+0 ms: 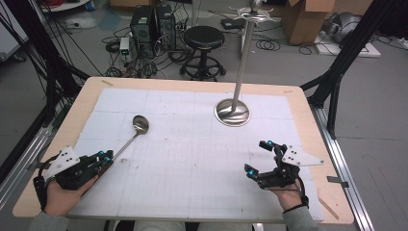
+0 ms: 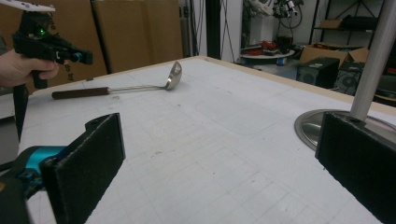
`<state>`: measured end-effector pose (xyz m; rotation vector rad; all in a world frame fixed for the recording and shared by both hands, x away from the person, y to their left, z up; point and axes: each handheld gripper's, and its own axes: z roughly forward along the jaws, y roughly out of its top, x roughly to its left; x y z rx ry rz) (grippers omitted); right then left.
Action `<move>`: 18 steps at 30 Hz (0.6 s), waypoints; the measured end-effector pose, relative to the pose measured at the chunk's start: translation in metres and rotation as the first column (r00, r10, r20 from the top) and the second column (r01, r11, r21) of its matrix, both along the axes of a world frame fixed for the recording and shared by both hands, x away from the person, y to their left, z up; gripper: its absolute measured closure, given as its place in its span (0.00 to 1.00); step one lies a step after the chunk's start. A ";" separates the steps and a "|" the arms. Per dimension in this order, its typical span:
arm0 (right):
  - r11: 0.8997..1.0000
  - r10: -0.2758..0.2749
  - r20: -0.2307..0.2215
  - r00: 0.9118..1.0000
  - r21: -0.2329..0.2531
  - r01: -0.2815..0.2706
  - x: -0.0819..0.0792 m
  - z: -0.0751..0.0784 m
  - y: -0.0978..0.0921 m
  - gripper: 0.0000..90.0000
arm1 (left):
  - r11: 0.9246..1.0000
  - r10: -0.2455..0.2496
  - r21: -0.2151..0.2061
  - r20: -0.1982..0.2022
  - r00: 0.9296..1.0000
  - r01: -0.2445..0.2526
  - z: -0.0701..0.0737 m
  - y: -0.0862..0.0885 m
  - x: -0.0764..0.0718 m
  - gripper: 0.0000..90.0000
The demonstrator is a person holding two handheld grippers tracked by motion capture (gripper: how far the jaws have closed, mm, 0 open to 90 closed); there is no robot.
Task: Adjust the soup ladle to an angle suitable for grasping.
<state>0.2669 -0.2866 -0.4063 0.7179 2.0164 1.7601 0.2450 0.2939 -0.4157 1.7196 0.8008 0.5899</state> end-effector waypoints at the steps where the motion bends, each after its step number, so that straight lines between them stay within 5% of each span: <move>1: 1.000 0.001 0.001 1.000 -0.001 -0.001 0.000 0.000 0.000 0.00 | 1.000 -0.012 0.013 -0.006 1.000 0.012 -0.001 0.002 0.001 1.00; 7: 1.000 -0.004 0.002 1.000 -0.014 0.004 0.000 0.000 0.001 0.00 | 0.999 0.032 0.040 -0.018 0.999 -0.031 -0.005 0.018 0.006 1.00; 18: 1.000 0.000 -0.001 1.000 -0.017 0.000 0.001 -0.001 0.001 0.00 | 0.984 0.109 0.151 -0.118 0.987 -0.091 -0.024 0.048 0.014 1.00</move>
